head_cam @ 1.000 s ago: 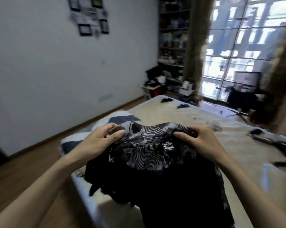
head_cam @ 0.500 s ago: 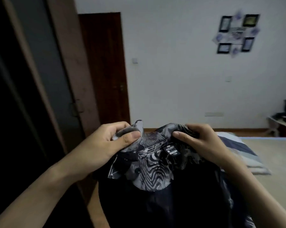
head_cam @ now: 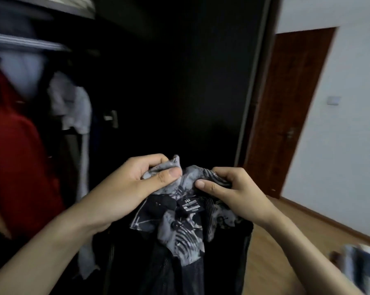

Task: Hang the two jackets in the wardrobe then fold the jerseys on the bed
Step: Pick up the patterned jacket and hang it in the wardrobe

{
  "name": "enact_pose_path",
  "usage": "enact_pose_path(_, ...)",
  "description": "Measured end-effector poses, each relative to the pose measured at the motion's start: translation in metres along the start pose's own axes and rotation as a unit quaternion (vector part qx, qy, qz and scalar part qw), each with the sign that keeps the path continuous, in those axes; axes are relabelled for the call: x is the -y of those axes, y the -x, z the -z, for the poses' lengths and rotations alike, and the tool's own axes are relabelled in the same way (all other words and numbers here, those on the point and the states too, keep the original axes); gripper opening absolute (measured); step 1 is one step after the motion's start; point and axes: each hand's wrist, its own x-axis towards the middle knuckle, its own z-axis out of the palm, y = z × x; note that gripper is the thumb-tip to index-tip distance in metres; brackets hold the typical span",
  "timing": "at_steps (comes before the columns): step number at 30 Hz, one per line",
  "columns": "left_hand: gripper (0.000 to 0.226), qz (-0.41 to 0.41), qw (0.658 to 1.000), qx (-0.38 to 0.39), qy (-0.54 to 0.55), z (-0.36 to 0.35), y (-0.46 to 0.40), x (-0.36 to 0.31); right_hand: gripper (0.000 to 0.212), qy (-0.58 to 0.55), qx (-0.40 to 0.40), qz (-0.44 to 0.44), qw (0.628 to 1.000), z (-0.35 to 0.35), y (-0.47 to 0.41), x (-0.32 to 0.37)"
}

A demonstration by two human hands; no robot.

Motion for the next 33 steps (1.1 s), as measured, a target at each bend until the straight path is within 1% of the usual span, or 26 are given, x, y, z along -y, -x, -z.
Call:
enact_pose_path(3, 0.021, 0.035, 0.995, -0.080, -0.038, 0.032, 0.017, 0.015, 0.026, -0.030, 0.045, 0.037, 0.998, -0.049, -0.040, -0.005)
enact_pose_path(7, 0.024, 0.078, 0.973, -0.202, -0.084, 0.060, 0.051, 0.028, 0.030, -0.074, 0.104, 0.068, 0.989, -0.120, -0.081, -0.015)
enact_pose_path(10, 0.026, 0.120, 0.935, -0.300, -0.143, 0.080, 0.085, 0.033, 0.028, -0.110, 0.131, 0.088, 0.981, -0.159, -0.109, -0.014)
enact_pose_path(12, 0.031, 0.138, 0.904, -0.358, -0.189, 0.099, 0.110, 0.036, 0.030, -0.124, 0.123, 0.115, 0.978, -0.177, -0.128, -0.008)
enact_pose_path(14, 0.038, 0.148, 0.876, -0.399, -0.228, 0.120, 0.134, 0.035, 0.035, -0.148, 0.111, 0.140, 0.973, -0.192, -0.148, -0.002)
enact_pose_path(16, 0.039, 0.150, 0.844, -0.429, -0.286, 0.140, 0.154, 0.030, 0.037, -0.180, 0.126, 0.152, 0.963, -0.207, -0.167, 0.007)
enact_pose_path(19, 0.034, 0.150, 0.793, -0.456, -0.375, 0.170, 0.174, 0.022, 0.037, -0.195, 0.178, 0.156, 0.952, -0.233, -0.187, 0.028)
enact_pose_path(21, 0.031, 0.140, 0.777, -0.469, -0.397, 0.188, 0.182, 0.016, 0.037, -0.203, 0.204, 0.161, 0.944, -0.248, -0.198, 0.043)
enact_pose_path(24, 0.030, 0.130, 0.763, -0.471, -0.424, 0.212, 0.189, 0.007, 0.046, -0.180, 0.229, 0.175, 0.941, -0.266, -0.218, 0.057)
enact_pose_path(26, 0.031, 0.126, 0.755, -0.461, -0.449, 0.225, 0.190, -0.001, 0.060, -0.164, 0.251, 0.181, 0.937, -0.276, -0.230, 0.062)
enact_pose_path(27, 0.032, 0.120, 0.754, -0.456, -0.457, 0.230, 0.189, -0.006, 0.067, -0.159, 0.268, 0.170, 0.935, -0.280, -0.235, 0.064)
enact_pose_path(28, 0.031, 0.114, 0.755, -0.452, -0.461, 0.235, 0.188, -0.011, 0.066, -0.154, 0.291, 0.155, 0.931, -0.283, -0.239, 0.067)
enact_pose_path(30, 0.030, 0.110, 0.759, -0.444, -0.463, 0.247, 0.183, -0.017, 0.060, -0.110, 0.350, 0.133, 0.920, -0.287, -0.249, 0.074)
enact_pose_path(31, 0.029, 0.112, 0.762, -0.438, -0.464, 0.254, 0.179, -0.019, 0.062, -0.086, 0.382, 0.118, 0.913, -0.290, -0.254, 0.077)
enact_pose_path(33, 0.029, 0.124, 0.763, -0.419, -0.477, 0.270, 0.167, -0.024, 0.079, -0.064, 0.442, 0.085, 0.891, -0.299, -0.269, 0.080)
